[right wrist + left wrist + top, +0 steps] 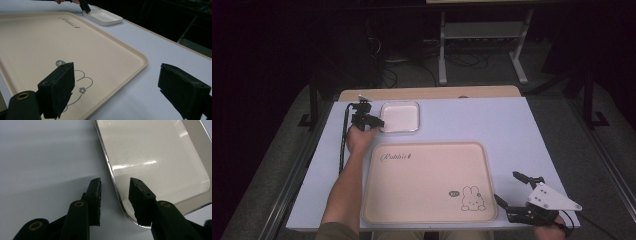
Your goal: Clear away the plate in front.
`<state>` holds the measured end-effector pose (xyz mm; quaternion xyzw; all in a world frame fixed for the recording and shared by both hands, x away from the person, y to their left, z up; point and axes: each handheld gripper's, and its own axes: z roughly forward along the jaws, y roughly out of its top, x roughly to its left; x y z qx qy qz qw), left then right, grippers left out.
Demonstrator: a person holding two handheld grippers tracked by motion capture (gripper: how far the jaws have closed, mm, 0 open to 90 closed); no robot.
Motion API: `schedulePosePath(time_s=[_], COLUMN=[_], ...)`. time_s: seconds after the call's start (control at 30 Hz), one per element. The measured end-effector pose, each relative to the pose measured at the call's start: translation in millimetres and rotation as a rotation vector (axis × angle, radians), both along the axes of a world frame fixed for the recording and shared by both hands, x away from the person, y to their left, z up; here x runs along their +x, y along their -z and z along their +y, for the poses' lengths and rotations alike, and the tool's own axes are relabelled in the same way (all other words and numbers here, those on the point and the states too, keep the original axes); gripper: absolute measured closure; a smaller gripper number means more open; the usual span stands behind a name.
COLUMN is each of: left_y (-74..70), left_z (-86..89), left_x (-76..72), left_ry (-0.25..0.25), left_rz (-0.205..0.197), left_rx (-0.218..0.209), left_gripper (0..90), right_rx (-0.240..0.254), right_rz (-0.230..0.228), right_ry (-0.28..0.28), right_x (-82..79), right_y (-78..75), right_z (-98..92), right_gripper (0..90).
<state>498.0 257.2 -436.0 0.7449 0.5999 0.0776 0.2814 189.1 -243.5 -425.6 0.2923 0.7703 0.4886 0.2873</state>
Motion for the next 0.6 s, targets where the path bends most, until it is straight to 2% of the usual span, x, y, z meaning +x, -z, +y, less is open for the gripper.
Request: schedulePosePath(time_s=[0.1,0.2,0.27,0.43,0.5,0.57,0.6], left_y=[0.2,0.4,0.6,1.4,1.6,1.7,3.4], left_z=[-0.9,-0.7,-0.6,-1.1,-0.6,-0.4,0.7], left_x=[0.4,0.6,0.9,1.5,1.8,1.9,1.8], left_ry=[0.002,-0.025,-0.026,-0.070,-0.103,-0.110,-0.133], left_rz=[0.000,0.010,0.017,0.028,0.042,0.044,0.045], left_rx=[0.005,-0.005,-0.016,-0.049,-0.074,-0.079,-0.118], left_gripper=[67.4,72.4,78.3,81.9,84.3,85.5,86.1], right_rx=[0.001,0.003,0.007,0.007,0.006,0.007,0.007], right_rz=[-0.001,-0.001,0.000,-0.002,-0.002,-0.002,-0.002], right_ry=[0.000,-0.001,0.001,0.000,-0.001,-0.001,0.000], right_x=[0.1,0.2,0.3,0.0,0.1,0.1,0.1], right_y=[-0.1,0.0,0.0,-0.2,-0.2,-0.2,-0.2], right_z=[-0.2,-0.4,-0.6,-0.8,-0.7,-0.9,-1.0], right_gripper=[12.9,12.9,13.0,12.9,12.9,13.0,12.9])
